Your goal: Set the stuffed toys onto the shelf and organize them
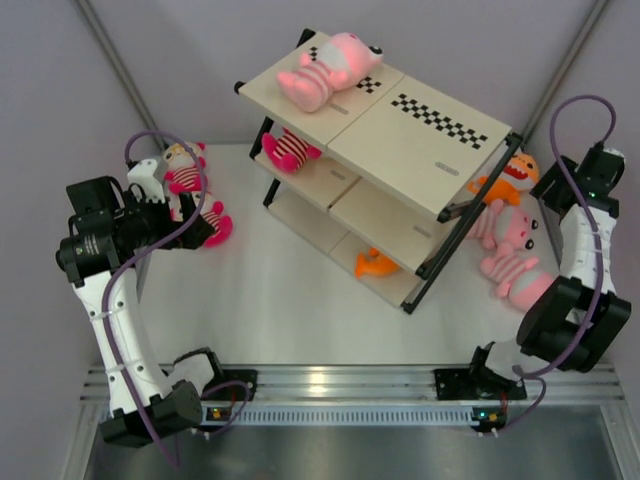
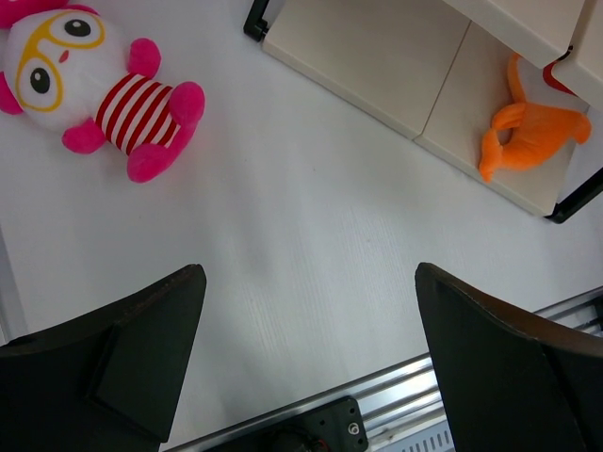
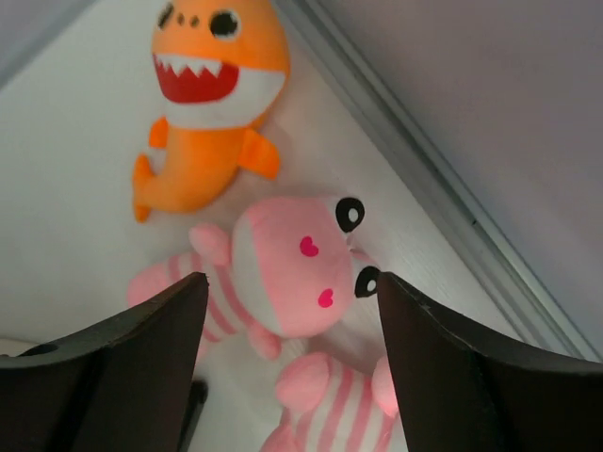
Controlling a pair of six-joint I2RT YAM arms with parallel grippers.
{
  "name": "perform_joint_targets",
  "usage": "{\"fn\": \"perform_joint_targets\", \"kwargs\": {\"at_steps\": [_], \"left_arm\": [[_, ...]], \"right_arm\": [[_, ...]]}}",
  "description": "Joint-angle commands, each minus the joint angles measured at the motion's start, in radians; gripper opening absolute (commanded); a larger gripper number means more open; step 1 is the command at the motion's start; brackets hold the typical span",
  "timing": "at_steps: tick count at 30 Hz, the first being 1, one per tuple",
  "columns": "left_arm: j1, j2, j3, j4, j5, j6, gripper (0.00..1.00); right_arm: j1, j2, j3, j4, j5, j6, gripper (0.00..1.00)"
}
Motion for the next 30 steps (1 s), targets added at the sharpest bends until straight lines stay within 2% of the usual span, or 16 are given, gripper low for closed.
{"fn": "perform_joint_targets", "kwargs": {"at_steps": [1, 7, 14, 19, 20, 22, 23, 24, 25, 30], "left_arm": [[-0.001, 0.005, -0.003, 0.034, 0.027, 0.022, 0.99], [-0.001, 0.010, -0.010, 0.034, 0.028, 0.022, 0.99], [-0.001, 0.017, -0.005, 0.034, 0.044, 0.022, 0.99], [-0.001, 0.016, -0.003, 0.034, 0.027, 0.025, 0.99], [0.001, 0.017, -0.005, 0.034, 0.028, 0.024, 0.99], [0.001, 0.020, -0.005, 0.034, 0.035, 0.024, 0.99], [0.001, 0.022, -0.003, 0.034, 0.039, 0.021, 0.99], [0.001, 0.026, 0.000, 0.034, 0.039, 0.020, 0.99], [0.001, 0.028, 0.001, 0.033, 0.038, 0.019, 0.99], [0.001, 0.028, -0.003, 0.034, 0.032, 0.025, 0.99]], "right_arm": [[-0.067, 0.087, -0.017, 0.003, -0.212, 0.012, 0.70], [-0.064, 0.182, -0.039, 0.023, -0.276, 0.003, 0.65], [-0.042, 0.256, -0.073, 0.035, -0.270, -0.013, 0.64], [-0.019, 0.332, -0.059, 0.043, -0.241, -0.023, 0.60], [-0.009, 0.335, -0.064, 0.056, -0.246, -0.022, 0.57], [0.000, 0.337, -0.071, 0.093, -0.266, -0.014, 0.41], [0.007, 0.337, -0.070, 0.099, -0.255, -0.010, 0.30], [0.010, 0.331, -0.065, 0.104, -0.231, -0.001, 0.11], [0.011, 0.325, -0.055, 0.101, -0.179, 0.001, 0.01], [0.013, 0.177, 0.021, 0.063, -0.045, 0.010, 0.00]]}}
